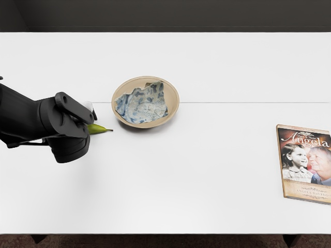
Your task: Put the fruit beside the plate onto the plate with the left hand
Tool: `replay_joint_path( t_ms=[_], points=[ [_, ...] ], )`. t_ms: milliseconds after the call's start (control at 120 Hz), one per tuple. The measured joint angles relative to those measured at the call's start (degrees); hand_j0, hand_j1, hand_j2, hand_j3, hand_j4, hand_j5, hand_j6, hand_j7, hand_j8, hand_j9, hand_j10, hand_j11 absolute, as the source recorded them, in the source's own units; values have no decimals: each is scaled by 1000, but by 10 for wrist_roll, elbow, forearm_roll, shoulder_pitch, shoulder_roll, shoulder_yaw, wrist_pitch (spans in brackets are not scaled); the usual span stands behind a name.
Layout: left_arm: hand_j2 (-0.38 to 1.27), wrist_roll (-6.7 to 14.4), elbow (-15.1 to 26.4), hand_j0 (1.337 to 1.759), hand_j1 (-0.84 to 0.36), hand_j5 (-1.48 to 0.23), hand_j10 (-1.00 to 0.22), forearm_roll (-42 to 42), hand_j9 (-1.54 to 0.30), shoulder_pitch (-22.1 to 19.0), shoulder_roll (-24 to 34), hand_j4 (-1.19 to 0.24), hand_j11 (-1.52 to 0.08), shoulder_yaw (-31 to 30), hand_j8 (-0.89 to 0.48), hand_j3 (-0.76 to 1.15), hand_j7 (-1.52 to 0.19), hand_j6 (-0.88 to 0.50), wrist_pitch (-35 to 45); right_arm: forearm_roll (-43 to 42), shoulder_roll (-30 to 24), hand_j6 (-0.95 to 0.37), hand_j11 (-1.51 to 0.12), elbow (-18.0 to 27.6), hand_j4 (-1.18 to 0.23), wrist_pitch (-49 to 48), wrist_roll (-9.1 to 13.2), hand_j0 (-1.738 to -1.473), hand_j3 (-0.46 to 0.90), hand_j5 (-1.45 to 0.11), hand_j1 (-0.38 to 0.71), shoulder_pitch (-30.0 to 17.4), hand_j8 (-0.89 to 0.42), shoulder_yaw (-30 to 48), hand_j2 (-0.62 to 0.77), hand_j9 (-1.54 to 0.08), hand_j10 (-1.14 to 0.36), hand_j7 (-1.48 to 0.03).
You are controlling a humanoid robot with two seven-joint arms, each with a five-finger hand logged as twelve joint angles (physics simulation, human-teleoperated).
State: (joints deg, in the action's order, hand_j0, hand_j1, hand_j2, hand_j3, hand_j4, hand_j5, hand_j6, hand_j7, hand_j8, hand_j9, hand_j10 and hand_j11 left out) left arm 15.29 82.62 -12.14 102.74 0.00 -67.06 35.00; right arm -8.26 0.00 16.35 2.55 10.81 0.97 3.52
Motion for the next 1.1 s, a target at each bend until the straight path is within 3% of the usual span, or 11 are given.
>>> replay_joint_path(
  t_ms=[275, 392, 625, 667, 733, 742, 950, 1025, 1067, 1100],
  points=[
    [103, 0, 0, 1658, -277, -673, -524, -2, -680, -3, 0, -528, -680, 0, -500, 0, -673, -528, 0, 0, 0, 0, 0, 0, 0, 0, 0, -1658, 0, 0, -349, 0, 0, 0, 0, 0, 0, 0],
    [99, 2, 0, 1654, -296, -757, -587, -4, -791, -6, 0, -609, -791, 1, -443, 0, -772, -530, 0, 0, 0, 0, 0, 0, 0, 0, 0, -1658, 0, 0, -349, 0, 0, 0, 0, 0, 0, 0],
    [213, 2, 0, 1647, -385, -968, -474, -42, -997, -6, 0, -548, -1006, 5, -331, 0, -986, -421, -1, 0, 0, 0, 0, 0, 0, 0, 0, -1658, 0, 0, -349, 0, 0, 0, 0, 0, 0, 0],
    [71, 0, 0, 1652, -378, -973, -453, -46, -1028, -9, 0, -565, -1045, 7, -316, 181, -1009, -411, 0, 0, 0, 0, 0, 0, 0, 0, 0, -1658, 0, 0, -349, 0, 0, 0, 0, 0, 0, 0],
    [141, -1, -1, 1653, -397, -961, -438, -53, -1067, -10, 0, -570, -1094, 7, -299, 144, -1045, -392, 1, 0, 0, 0, 0, 0, 0, 0, 0, -1658, 0, 0, -349, 0, 0, 0, 0, 0, 0, 0],
    [86, -1, -1, 1654, -395, -962, -433, -53, -1072, -10, 0, -570, -1099, 7, -293, 248, -1073, -384, 1, 0, 0, 0, 0, 0, 0, 0, 0, -1658, 0, 0, -349, 0, 0, 0, 0, 0, 0, 0],
    [226, -5, -1, 1647, -419, -1090, -401, -61, -1146, -1, 1, -513, -1157, 6, -239, 100, -1162, -322, -5, 0, 0, 0, 0, 0, 0, 0, 0, -1658, 0, 0, -349, 0, 0, 0, 0, 0, 0, 0],
    [200, -5, 0, 1644, -431, -1128, -395, -65, -1157, 5, 16, -518, -1164, 1, -237, 70, -1175, -323, -6, 0, 0, 0, 0, 0, 0, 0, 0, -1658, 0, 0, -349, 0, 0, 0, 0, 0, 0, 0],
    [313, -5, 1, 1642, -454, -1151, -400, -68, -1164, 15, 29, -526, -1172, -2, -241, 57, -1185, -325, -6, 0, 0, 0, 0, 0, 0, 0, 0, -1658, 0, 0, -349, 0, 0, 0, 0, 0, 0, 0],
    [272, -5, 3, 1640, -453, -1166, -411, -71, -1165, 28, 44, -539, -1177, -4, -235, 48, -1189, -334, -7, 0, 0, 0, 0, 0, 0, 0, 0, -1658, 0, 0, -349, 0, 0, 0, 0, 0, 0, 0]
  ],
)
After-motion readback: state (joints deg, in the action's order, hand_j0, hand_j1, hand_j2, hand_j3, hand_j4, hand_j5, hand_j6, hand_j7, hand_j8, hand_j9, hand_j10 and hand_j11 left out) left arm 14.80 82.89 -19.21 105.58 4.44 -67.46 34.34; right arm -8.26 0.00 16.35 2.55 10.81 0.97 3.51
